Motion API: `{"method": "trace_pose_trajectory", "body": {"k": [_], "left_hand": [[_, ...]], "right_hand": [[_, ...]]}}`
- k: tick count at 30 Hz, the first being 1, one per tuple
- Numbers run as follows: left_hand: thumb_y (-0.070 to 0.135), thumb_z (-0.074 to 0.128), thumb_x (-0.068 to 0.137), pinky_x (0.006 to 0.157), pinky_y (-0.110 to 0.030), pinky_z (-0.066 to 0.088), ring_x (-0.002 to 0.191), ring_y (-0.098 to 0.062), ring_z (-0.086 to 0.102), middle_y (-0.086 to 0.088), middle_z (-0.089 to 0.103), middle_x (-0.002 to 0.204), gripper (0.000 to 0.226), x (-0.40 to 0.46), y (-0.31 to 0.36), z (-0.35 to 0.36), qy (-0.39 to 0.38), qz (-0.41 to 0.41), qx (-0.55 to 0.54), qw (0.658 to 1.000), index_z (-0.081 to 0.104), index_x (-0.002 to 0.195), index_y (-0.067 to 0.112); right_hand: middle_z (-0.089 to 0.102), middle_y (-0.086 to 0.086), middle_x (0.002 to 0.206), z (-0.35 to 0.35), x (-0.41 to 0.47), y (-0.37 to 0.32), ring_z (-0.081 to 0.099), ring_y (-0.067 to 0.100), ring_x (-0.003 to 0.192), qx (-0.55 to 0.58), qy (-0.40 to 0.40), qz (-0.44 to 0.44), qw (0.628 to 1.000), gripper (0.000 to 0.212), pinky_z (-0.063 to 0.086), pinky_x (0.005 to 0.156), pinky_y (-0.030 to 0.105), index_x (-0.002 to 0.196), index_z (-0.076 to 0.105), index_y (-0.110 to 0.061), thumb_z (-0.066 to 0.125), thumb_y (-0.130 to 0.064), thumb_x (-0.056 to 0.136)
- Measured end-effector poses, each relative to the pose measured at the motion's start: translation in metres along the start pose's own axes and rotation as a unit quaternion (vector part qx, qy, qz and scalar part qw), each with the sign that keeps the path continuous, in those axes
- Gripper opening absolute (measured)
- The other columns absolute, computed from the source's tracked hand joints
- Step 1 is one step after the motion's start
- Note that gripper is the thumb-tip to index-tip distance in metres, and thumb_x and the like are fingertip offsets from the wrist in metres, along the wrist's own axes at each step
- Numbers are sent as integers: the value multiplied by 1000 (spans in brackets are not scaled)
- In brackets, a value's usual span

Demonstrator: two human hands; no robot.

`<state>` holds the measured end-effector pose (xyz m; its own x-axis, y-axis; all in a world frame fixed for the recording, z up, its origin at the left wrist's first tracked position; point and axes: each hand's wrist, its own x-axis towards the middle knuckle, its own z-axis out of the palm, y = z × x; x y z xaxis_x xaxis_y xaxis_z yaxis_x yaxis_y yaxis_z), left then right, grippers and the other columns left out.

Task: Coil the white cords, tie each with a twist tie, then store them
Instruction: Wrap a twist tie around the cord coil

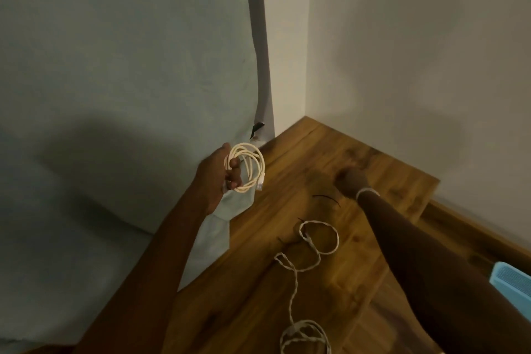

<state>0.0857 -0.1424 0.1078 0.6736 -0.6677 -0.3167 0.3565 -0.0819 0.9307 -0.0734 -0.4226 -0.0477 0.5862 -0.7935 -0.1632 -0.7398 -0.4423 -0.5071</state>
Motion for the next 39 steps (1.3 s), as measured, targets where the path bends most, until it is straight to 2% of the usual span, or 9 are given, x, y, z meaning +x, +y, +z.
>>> {"method": "trace_pose_trajectory", "body": {"k": [4,13,17,20,23,25,30,34,39], "left_hand": [[25,37,104,42,-21,33,37,-10,34,1,45,52,39,12,-17,-6,19,0,-10,1000,50,70,10],[25,37,104,38,-19,33,34,-8,30,-1,43,55,40,25,-24,-24,39,-23,-53,998,47,68,10],[26,36,104,44,-23,29,35,-8,29,2,43,51,39,25,-23,-33,37,-17,-44,998,46,71,10],[26,37,104,42,-21,29,35,-8,29,0,42,55,40,21,-20,-39,44,-9,-42,998,48,69,11],[29,38,104,41,-22,30,36,-8,31,-2,39,60,40,14,-16,-49,49,7,-26,998,49,69,12],[31,38,104,43,-23,29,37,-8,30,-3,36,62,41,8,-12,-54,57,30,-19,998,50,68,13],[35,38,104,46,-25,28,37,-9,29,1,33,53,46,-17,11,-62,90,82,2,993,48,64,14],[35,36,104,45,-23,28,37,-9,29,3,33,48,47,-34,24,-64,97,106,13,990,47,65,13],[37,33,104,44,-21,32,38,-10,34,4,37,42,48,-54,32,-59,115,132,73,982,49,66,12]], "right_hand": [[68,19,120,56,4,44,65,34,113,-72,-12,22,997,28,51,96,39,115,68,-2,53,-17,97],[72,13,112,85,9,35,69,28,103,-101,2,4,995,24,55,87,37,107,69,-9,55,-25,96],[74,13,88,65,-6,-16,71,30,83,91,15,-24,995,10,58,78,41,95,70,-16,69,-16,85],[70,16,71,38,-37,-70,67,24,66,342,21,-52,938,16,56,66,39,76,71,-6,65,-13,88],[70,19,91,3,-69,-119,66,26,85,569,-104,-57,814,14,54,86,40,93,73,2,65,-10,92],[75,12,104,-17,-90,-145,71,23,97,604,-146,-104,776,16,56,91,34,104,73,-5,67,-3,90],[77,8,91,-51,-138,-197,70,24,82,529,-33,-242,813,18,60,74,32,100,77,-11,66,-21,90],[74,17,96,-52,-163,-216,71,32,93,575,-144,-240,769,22,59,85,44,102,70,-2,58,-19,95],[55,6,68,-34,-192,-239,45,10,53,524,-155,-201,813,24,43,50,23,103,75,-6,51,-11,102]]}}
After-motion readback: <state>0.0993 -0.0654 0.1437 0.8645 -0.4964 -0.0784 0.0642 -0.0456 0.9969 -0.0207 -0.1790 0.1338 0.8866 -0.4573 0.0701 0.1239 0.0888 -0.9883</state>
